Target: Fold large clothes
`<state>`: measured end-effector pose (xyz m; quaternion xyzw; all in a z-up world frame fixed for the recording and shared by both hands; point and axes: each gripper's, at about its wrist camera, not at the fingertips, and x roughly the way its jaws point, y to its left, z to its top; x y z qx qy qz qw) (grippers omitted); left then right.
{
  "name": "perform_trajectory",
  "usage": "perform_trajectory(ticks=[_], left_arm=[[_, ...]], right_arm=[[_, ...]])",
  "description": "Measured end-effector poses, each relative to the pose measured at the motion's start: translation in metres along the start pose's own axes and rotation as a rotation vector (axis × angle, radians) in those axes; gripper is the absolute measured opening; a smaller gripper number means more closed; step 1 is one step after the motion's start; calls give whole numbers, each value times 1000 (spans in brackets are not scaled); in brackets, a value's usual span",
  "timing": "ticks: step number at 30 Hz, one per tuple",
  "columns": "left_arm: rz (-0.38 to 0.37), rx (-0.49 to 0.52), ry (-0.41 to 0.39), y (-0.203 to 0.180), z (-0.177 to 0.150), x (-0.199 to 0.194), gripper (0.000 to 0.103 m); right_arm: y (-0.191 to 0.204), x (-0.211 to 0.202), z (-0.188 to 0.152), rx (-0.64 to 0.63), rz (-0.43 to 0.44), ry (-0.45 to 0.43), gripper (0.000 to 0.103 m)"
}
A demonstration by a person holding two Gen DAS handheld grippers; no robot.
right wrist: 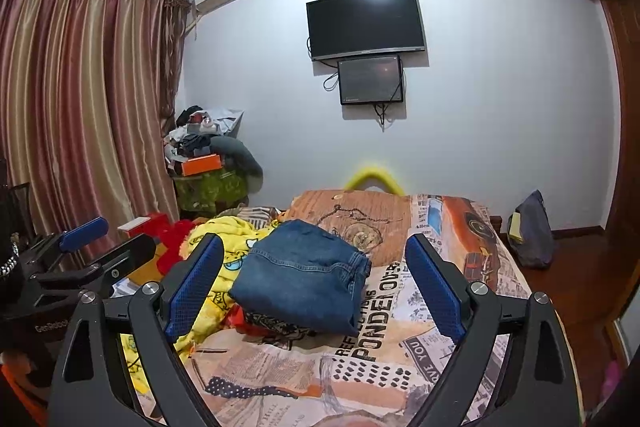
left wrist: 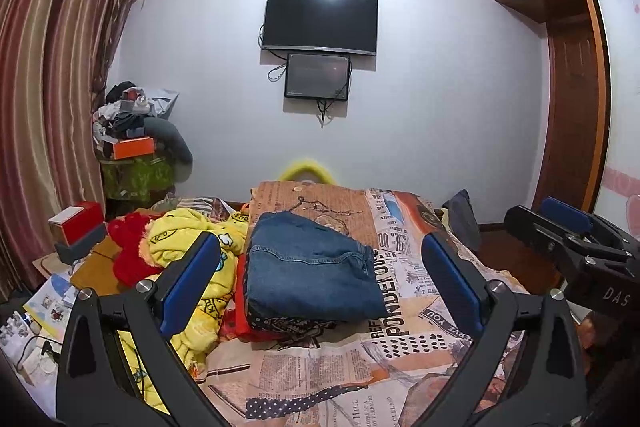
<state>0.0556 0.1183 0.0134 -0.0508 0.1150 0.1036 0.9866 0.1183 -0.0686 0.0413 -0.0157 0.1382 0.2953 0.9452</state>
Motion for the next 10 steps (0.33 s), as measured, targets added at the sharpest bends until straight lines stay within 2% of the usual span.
perform_trajectory(ticks=[10], left_arm=[[-12, 5, 1, 2, 0, 1, 101]], right_arm=[[-2, 3, -1, 11, 6, 6, 92]])
